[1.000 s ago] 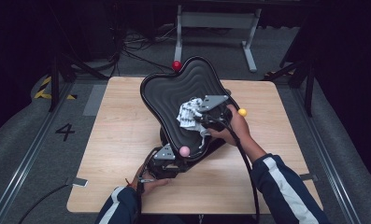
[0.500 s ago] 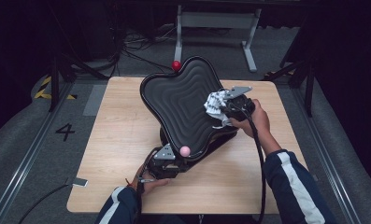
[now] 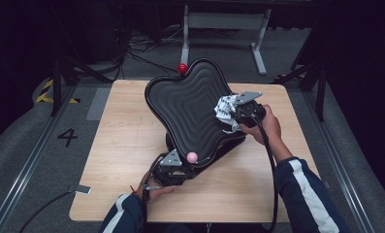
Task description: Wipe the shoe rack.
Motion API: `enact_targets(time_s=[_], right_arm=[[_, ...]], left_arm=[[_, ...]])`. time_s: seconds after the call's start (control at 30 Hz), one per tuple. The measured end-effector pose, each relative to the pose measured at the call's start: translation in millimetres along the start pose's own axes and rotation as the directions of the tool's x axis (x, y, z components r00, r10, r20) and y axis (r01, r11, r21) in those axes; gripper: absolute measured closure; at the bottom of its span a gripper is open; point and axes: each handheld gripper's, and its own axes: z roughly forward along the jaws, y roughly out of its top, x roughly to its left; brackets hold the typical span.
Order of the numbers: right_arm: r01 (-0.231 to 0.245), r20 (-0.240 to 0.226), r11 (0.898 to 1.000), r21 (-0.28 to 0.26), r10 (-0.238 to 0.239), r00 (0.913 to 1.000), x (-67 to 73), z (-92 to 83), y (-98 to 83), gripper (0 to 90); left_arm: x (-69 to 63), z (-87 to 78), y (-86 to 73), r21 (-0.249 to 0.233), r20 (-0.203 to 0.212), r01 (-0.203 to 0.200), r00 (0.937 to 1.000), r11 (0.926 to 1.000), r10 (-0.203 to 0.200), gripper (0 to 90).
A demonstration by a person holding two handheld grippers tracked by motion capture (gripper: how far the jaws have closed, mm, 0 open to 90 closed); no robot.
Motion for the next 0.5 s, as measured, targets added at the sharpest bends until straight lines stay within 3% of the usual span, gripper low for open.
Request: enact_targets(time_s=[0.2, 0.5], right_arm=[[0.047, -0.051, 0.999, -0.027, -0.048, 0.9975, 19.3, -4.3, 4.3, 78.8], [0.103, -0.137, 0.99, -0.093, -0.115, 0.9838, 56.6, -10.4, 12.8, 78.7]], left_arm=[[-0.2, 0.3, -0.1, -0.004, -0.002, 0.001, 1.0, 1.0, -0.001, 69.1], [-0.1, -0.1, -0.1, 0.001, -0.006, -0.002, 1.0, 1.0, 0.002, 69.1]])
